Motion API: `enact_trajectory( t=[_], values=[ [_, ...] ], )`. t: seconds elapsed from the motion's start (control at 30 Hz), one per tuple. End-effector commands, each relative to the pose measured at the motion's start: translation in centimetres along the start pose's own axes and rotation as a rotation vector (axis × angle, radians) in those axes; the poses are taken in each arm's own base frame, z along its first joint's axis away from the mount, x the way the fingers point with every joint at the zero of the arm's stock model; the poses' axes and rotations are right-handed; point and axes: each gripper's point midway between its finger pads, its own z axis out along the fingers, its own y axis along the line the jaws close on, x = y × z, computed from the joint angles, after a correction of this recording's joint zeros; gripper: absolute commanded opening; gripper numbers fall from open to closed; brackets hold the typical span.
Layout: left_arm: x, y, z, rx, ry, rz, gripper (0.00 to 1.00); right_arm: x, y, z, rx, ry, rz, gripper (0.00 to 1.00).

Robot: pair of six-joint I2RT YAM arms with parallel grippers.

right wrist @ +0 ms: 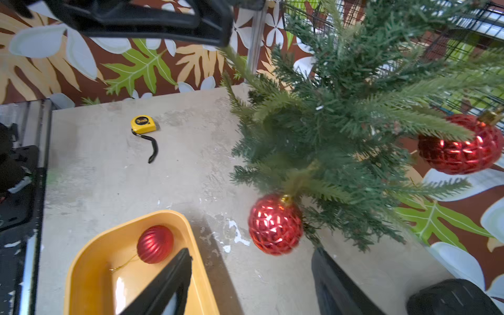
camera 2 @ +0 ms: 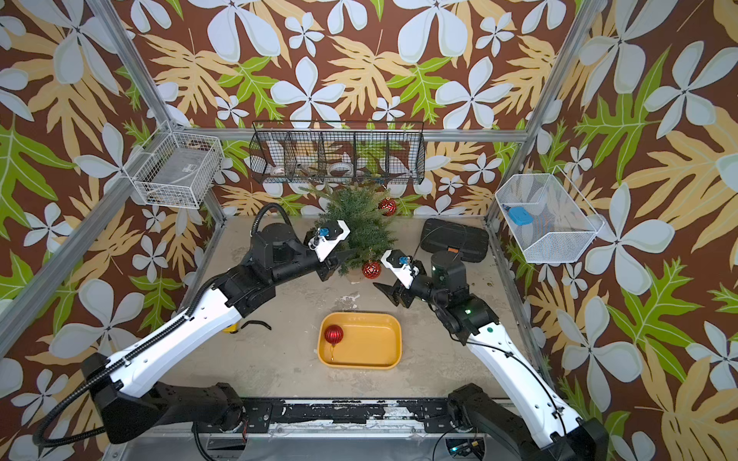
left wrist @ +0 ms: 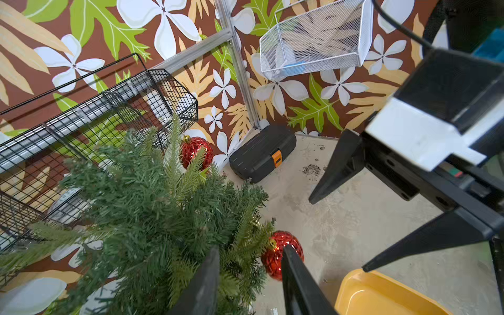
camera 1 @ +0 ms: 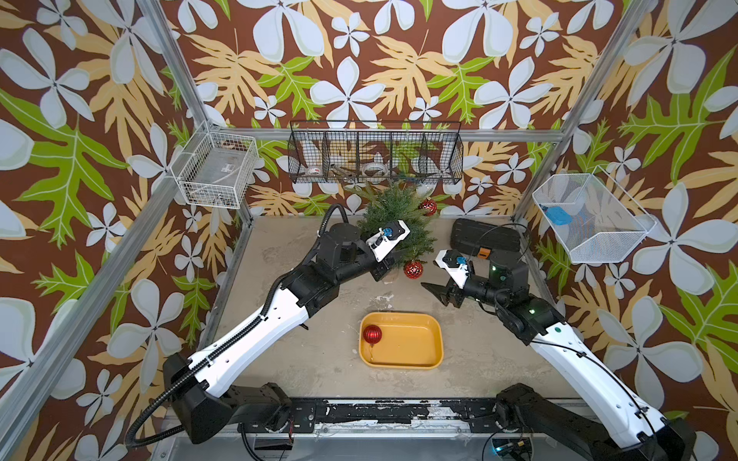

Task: Decorate the small christmas tree with ornaments
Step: Hang an ornament on the christmas tree, then pick up an ornament from the container.

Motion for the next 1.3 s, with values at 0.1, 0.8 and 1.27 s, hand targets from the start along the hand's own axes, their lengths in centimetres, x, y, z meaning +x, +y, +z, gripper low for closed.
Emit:
enact_trajectory(
  t=[0.1, 0.8, 1.27],
  values=[
    [1.3, -0.2, -3.2, -0.044, 0.003, -0.151, 0.36, 2.0, 2.0, -0.1, 0.024, 0.092, 0.19, 0.63],
    [22.8, -8.3, -6.0, -0.193, 0.557, -0.908, 0.49, 7.4, 2.4, -0.7, 0.144, 0.194, 0.507, 0.55],
    [27.1, -10.8, -3.8, -0.359, 0.805, -0.86, 0.71, 8.3, 3.0, -0.7, 0.125, 0.201, 0.502, 0.55]
  ],
)
